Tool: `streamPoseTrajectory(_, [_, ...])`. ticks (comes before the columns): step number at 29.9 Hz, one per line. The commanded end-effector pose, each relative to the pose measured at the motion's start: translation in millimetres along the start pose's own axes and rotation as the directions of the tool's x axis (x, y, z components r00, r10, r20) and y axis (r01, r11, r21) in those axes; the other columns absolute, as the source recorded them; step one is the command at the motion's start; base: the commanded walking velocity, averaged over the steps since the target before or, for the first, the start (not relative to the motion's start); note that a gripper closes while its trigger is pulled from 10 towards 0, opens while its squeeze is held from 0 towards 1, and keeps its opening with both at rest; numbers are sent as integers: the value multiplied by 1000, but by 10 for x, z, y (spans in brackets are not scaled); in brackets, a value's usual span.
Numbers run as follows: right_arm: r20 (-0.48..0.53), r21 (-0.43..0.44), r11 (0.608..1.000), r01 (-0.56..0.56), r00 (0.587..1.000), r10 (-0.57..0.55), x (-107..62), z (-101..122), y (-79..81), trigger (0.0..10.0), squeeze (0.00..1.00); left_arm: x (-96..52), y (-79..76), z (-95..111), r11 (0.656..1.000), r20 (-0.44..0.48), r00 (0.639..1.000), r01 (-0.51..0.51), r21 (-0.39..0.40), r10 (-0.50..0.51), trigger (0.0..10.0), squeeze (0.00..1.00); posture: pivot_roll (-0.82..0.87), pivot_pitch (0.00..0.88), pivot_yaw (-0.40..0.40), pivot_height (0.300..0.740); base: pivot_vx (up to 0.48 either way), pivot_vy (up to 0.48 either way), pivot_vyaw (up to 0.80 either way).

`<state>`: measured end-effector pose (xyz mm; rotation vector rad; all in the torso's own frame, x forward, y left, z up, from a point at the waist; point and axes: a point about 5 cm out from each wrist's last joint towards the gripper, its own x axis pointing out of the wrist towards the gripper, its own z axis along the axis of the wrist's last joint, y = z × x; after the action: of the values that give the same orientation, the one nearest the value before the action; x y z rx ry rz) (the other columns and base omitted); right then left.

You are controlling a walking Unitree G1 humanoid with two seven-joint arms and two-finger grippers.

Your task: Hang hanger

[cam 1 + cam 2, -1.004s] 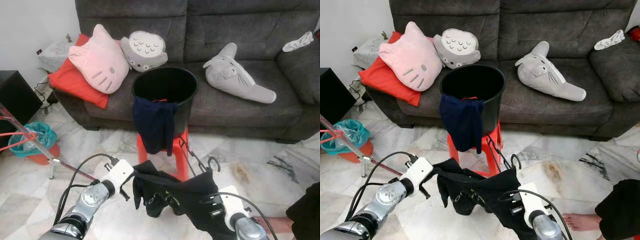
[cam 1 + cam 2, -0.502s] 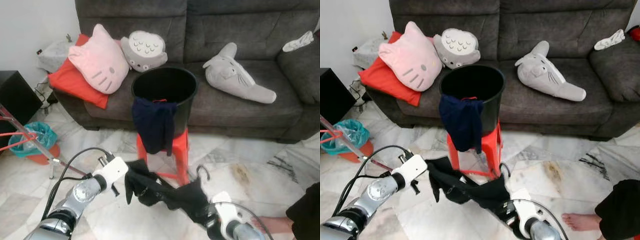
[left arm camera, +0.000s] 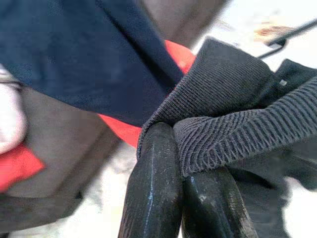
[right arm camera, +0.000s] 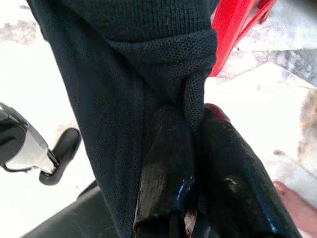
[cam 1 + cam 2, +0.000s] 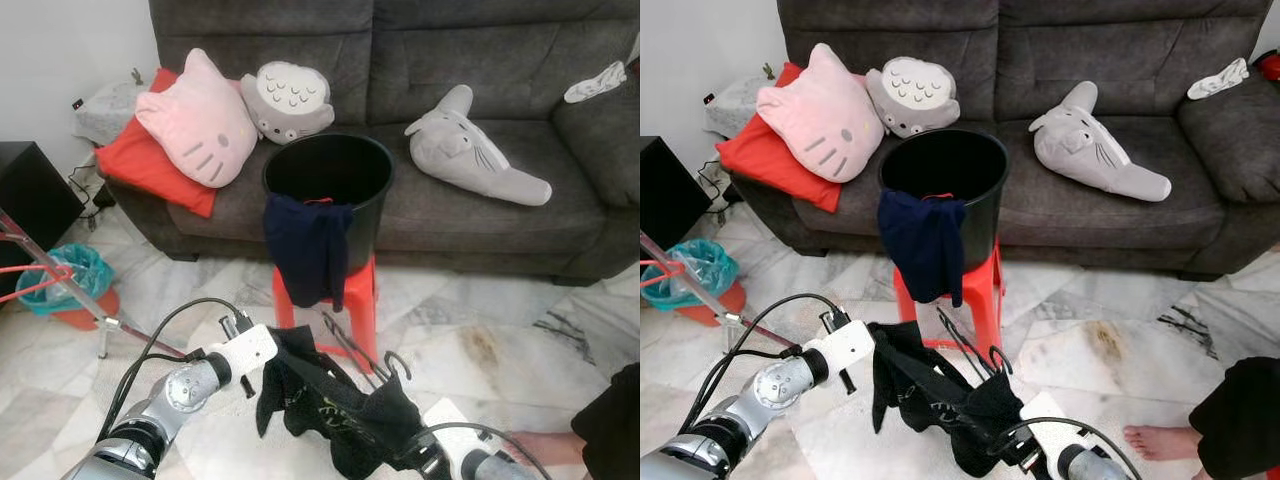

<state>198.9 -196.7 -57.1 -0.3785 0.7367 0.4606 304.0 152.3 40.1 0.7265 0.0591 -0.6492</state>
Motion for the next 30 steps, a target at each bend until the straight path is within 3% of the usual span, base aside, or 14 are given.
streamPoseTrajectory(1, [-55,39,999,18,998,-16,-35,-124,-8,10000,0,-15,262,26,991,11,991,-130,-2,130,10000,0,-80,59,98,740,0,0,0])
streamPoseTrajectory(2, [-30,54,998,-15,999,17,-22,-90,48,10000,0,-14,308,54,984,35,985,-164,-65,167,10000,0,-80,59,97,740,0,0,0])
streamPoseTrajectory(4, [-16,29,998,-48,999,48,-15,-66,95,10000,0,-2,304,91,983,64,986,-149,-103,156,10000,0,-78,59,96,740,0,0,0])
streamPoseTrajectory(10, [105,-149,988,32,994,-16,-18,102,37,10000,0,28,87,11,999,-12,1000,4,-48,-5,10000,0,-80,58,96,740,0,0,0])
streamPoseTrajectory(11, [151,-216,973,78,988,-46,-28,164,7,10000,0,11,-31,-32,997,-38,996,83,-7,-83,10000,0,-80,58,96,740,0,0,0])
streamPoseTrajectory(15, [256,-199,964,178,959,-125,-68,299,-82,10000,0,-20,-176,-89,982,-76,980,189,31,-186,10000,0,-79,60,94,740,0,0,0])
streamPoseTrajectory(18, [310,-219,956,198,943,-124,-96,356,-99,10000,0,-39,-221,-117,974,-92,971,224,35,-220,10000,0,-81,62,95,740,0,0,0])
streamPoseTrajectory(20, [376,-277,953,126,927,-14,-124,422,14,10000,0,-43,-235,-129,971,-101,967,236,28,-232,10000,0,-81,63,94,740,0,0,0])
streamPoseTrajectory(25, [395,-370,929,11,907,147,-166,433,196,10000,0,-40,-229,-134,971,-109,967,236,34,-231,10000,0,-80,62,92,740,0,0,0])
streamPoseTrajectory(27, [391,-443,894,-59,885,253,-205,431,307,10000,0,-37,-216,-136,971,-116,966,236,40,-230,10000,0,-81,63,93,740,0,0,0])
streamPoseTrajectory(30, [364,-495,862,-109,875,320,-235,392,384,10000,0,-35,-203,-135,972,-117,967,232,44,-226,10000,0,-83,63,94,740,0,0,0])
